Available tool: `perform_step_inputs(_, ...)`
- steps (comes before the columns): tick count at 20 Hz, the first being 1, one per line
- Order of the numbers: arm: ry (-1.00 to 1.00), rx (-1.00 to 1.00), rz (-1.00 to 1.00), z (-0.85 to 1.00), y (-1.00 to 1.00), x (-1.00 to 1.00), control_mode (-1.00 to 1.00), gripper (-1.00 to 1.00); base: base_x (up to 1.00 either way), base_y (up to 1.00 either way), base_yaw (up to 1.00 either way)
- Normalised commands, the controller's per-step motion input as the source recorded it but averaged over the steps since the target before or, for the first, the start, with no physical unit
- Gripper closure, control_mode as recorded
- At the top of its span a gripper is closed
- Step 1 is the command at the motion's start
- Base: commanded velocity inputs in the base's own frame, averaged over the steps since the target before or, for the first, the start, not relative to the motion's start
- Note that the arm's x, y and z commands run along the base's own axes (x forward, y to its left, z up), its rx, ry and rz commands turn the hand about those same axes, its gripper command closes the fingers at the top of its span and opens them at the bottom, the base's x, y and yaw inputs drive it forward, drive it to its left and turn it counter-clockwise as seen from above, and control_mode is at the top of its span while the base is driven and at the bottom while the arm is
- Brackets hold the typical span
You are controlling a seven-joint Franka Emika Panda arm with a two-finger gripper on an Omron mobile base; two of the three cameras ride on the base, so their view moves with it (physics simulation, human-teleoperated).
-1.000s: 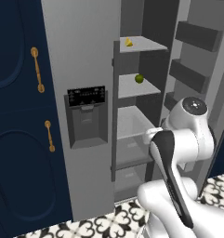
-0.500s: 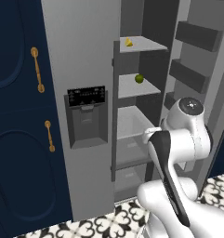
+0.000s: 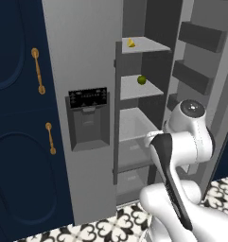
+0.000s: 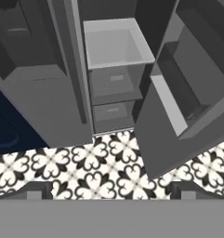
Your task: Grab a lemon wedge from the fridge and one ice cube from the ice bowl, and put them in the glass of lemonade.
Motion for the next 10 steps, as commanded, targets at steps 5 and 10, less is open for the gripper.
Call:
perform_step_inputs(5,0.0,0.0,0.0,0.0,0.0,0.0,1.0,-1.0,0.06,-0.26,0.0)
perform_step_inputs(10,0.0,0.0,0.0,0.0,0.0,0.0,1.0,-1.0,0.15,-0.5,-0.02)
